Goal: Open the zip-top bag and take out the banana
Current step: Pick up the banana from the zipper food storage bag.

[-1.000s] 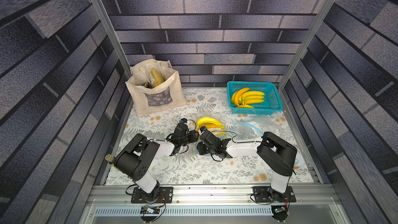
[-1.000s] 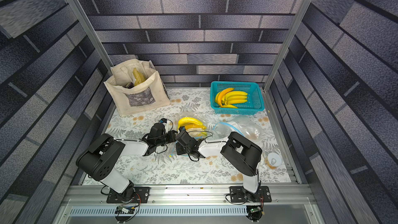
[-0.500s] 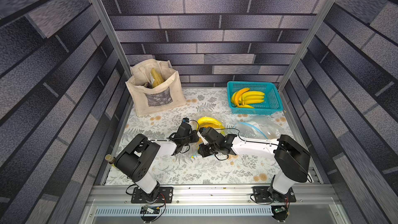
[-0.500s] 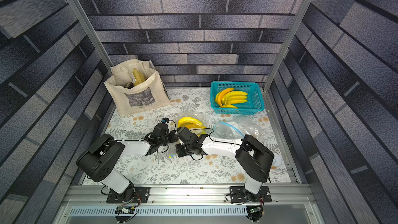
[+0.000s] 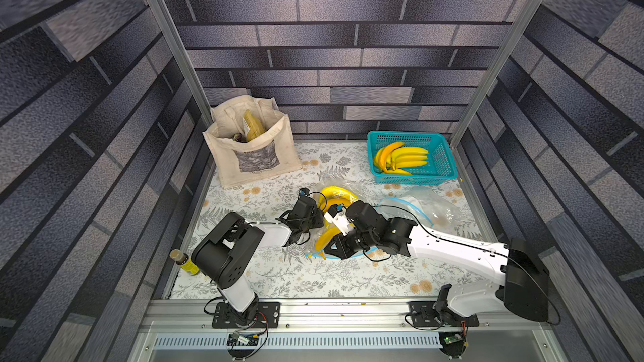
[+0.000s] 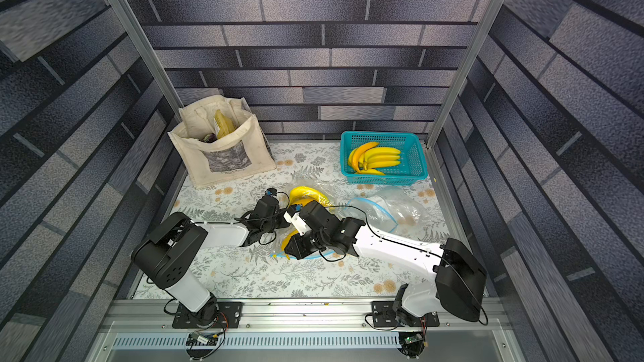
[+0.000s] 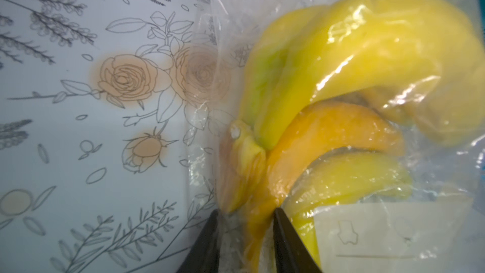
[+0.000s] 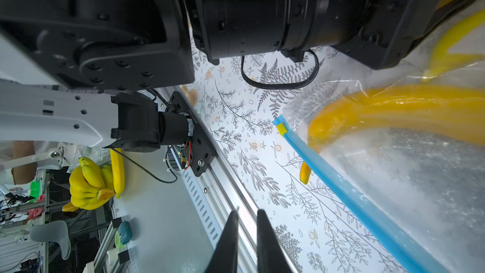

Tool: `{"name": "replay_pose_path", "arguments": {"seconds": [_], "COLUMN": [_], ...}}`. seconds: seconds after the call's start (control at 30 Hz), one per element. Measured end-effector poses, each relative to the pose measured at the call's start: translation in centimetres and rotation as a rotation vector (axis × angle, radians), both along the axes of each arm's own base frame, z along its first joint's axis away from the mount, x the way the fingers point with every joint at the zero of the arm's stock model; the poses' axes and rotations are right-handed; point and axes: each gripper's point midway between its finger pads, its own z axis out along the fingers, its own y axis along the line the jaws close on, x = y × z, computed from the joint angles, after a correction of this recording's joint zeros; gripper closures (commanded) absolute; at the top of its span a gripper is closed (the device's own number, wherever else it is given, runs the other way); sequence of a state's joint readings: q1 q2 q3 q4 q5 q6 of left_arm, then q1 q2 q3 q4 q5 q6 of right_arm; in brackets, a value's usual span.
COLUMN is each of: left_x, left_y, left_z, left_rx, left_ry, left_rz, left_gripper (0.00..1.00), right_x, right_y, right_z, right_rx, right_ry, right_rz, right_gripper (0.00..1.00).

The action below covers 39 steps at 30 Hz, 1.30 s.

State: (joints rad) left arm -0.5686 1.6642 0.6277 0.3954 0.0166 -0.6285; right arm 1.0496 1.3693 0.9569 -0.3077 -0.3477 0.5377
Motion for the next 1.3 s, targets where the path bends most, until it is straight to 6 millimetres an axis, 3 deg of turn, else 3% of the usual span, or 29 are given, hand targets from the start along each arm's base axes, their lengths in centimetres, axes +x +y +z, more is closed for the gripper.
{"name": "replay_pose_path", "arguments": {"seconds": [0.07, 0.17, 0.3, 0.47, 0.67, 0.93, 1.3], "left_x": [0.0, -0.1, -0.1, 0.0, 0.0, 0.0, 0.3], "left_y": [0.0, 0.0, 0.0, 0.0, 0.0, 0.1, 0.6], "left_z": [0.0, -0.1, -0.1, 0.0, 0.0, 0.0, 0.0], "left_rx": [0.000, 0.000, 0.000, 0.002, 0.002, -0.001, -0.006], "left_ry": [0.001, 0.004, 0.008, 0.011, 0.011, 0.012, 0.013], "left_rz": [0.000, 0.002, 0.002, 0.003, 0.003, 0.006, 0.019], "left_gripper": [0.65, 0.63, 0.62, 0.60, 0.61, 0.60, 0.60], "right_x": [0.0, 0.2, -0.1, -0.8, -0.2, 1.9, 1.8], "right_y": [-0.4, -0.4, -0.3, 0.0, 0.4, 2.7, 2.0], "right_z": [-0.6, -2.7, -5.6, -7.3, -8.4, -8.3, -9.8], "right_rx": [-0.027, -0.088, -0.169, -0.232, -0.283, -0.316, -0.386], "right_ry": [0.004, 0.031, 0.028, -0.008, -0.060, -0.148, -0.155], "right_rz": [-0.008, -0.022, -0.003, 0.042, 0.038, 0.022, 0.031], "right_gripper": [0.77, 0.63, 0.58, 0.53, 0.52, 0.58, 0.62]}}
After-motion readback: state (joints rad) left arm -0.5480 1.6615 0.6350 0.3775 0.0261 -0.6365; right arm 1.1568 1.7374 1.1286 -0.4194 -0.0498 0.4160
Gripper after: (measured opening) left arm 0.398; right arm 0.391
